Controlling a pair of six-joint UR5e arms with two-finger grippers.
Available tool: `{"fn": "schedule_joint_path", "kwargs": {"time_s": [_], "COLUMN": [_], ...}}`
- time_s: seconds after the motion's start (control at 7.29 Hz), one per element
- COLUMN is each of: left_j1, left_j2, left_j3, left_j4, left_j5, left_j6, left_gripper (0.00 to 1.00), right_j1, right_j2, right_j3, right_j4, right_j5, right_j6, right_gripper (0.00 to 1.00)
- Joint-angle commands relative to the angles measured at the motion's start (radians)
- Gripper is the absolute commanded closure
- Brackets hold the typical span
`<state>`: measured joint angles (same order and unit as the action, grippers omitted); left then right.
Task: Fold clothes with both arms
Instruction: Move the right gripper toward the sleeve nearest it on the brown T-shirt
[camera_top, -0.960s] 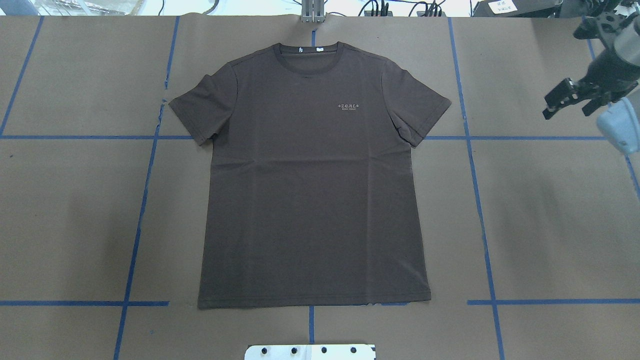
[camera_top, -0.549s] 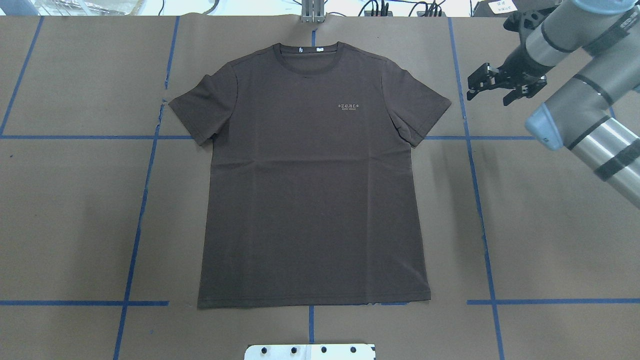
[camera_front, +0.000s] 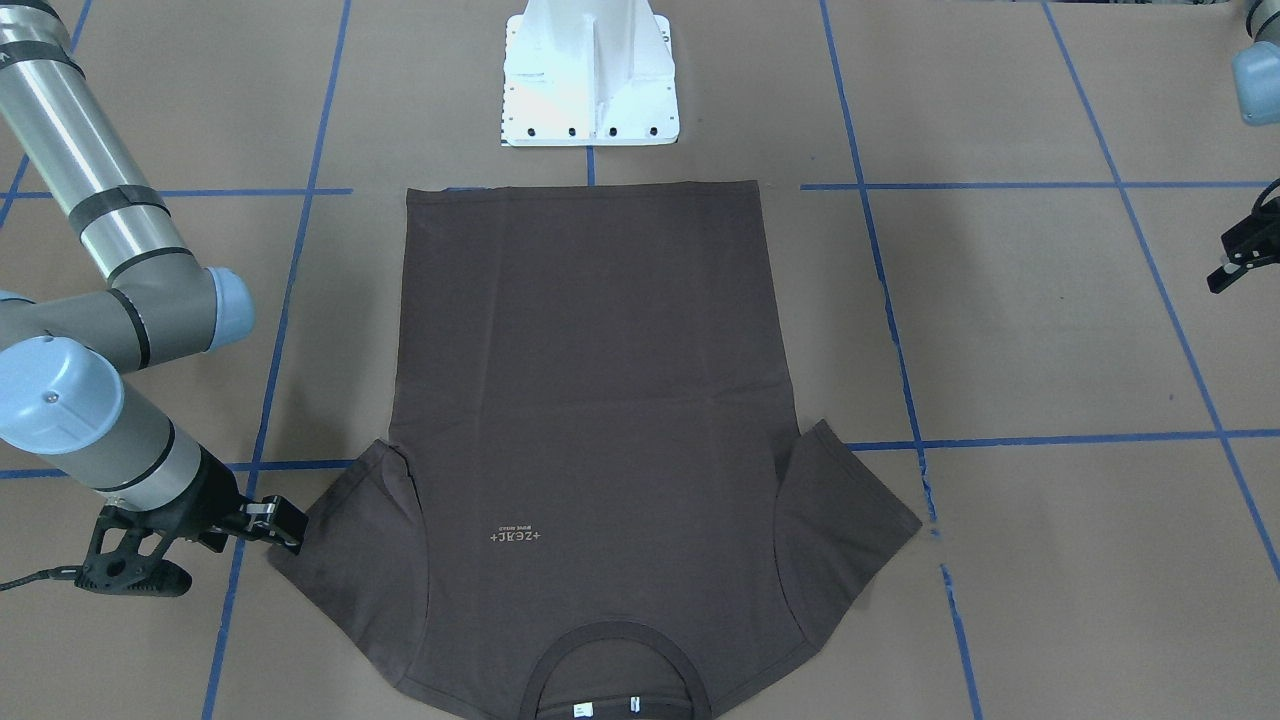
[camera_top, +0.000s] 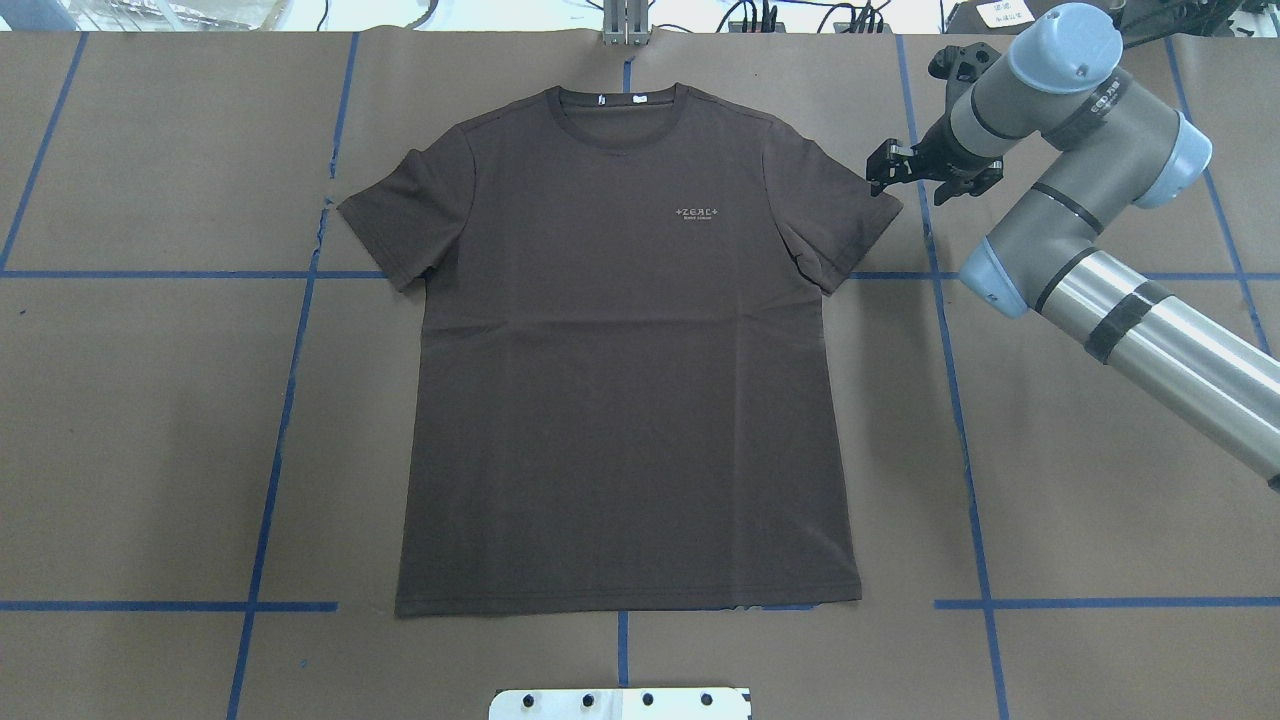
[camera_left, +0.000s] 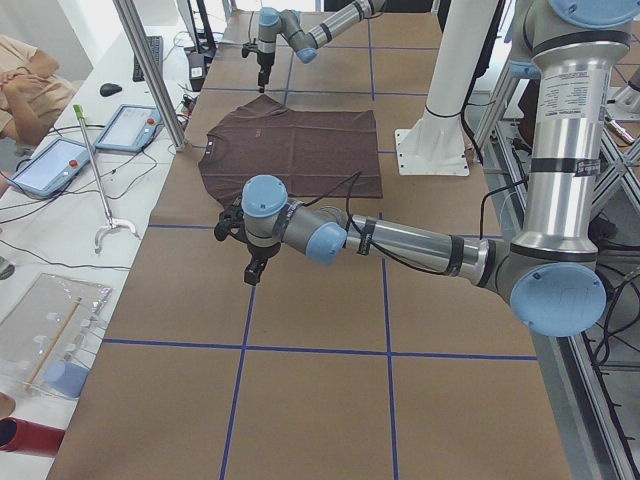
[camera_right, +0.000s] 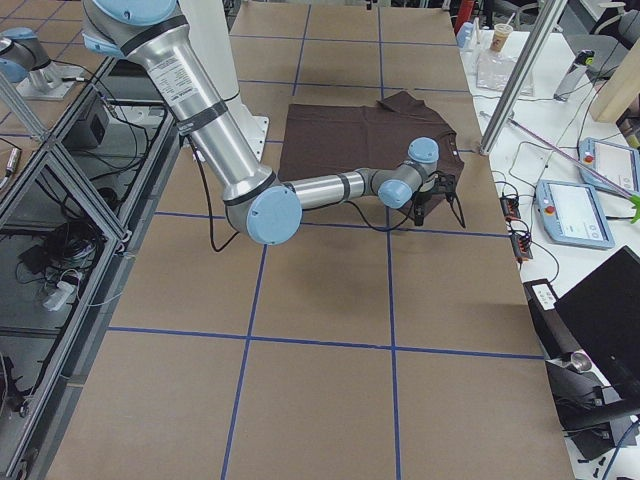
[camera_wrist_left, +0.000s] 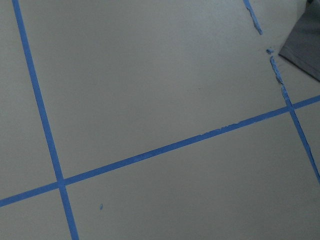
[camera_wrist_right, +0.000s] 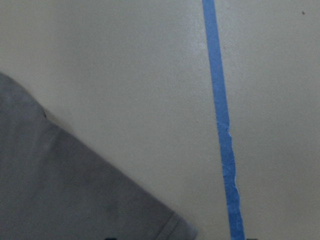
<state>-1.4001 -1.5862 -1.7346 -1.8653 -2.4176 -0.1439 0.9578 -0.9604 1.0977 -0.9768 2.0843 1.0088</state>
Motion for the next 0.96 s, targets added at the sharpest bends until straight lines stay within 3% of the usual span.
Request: {"fn": "schedule_joint_path", "kwargs": {"time_s": [0.0, 0.41, 0.69, 0.82], "left_j1": [0.004, 0.006, 0.004, 0.004], "left_j2": [0.000, 0.000, 0.002, 0.002], "left_j3": [0.000, 0.000, 0.000, -0.002], "left_j4": [0.000, -0.002, 0.000, 0.000], "left_j5": [0.000, 0.000, 0.000, 0.000], "left_j6": [0.001, 0.001, 0.003, 0.003], "left_gripper": [0.00, 0.00, 0.00, 0.00], "right_j1": [-0.007, -0.016, -0.018, -0.022], "right_j2": [0.028, 0.029, 0.029, 0.028], "right_j3": [-0.047, -0.053, -0.055, -0.062], "right_j4": [0.003, 0.003, 0.000, 0.000], "right_j5": [-0.013, -0.013, -0.013, -0.013], "right_j6": [0.001, 0.002, 0.002, 0.001], "right_gripper": [0.30, 0.43, 1.00, 1.00]}}
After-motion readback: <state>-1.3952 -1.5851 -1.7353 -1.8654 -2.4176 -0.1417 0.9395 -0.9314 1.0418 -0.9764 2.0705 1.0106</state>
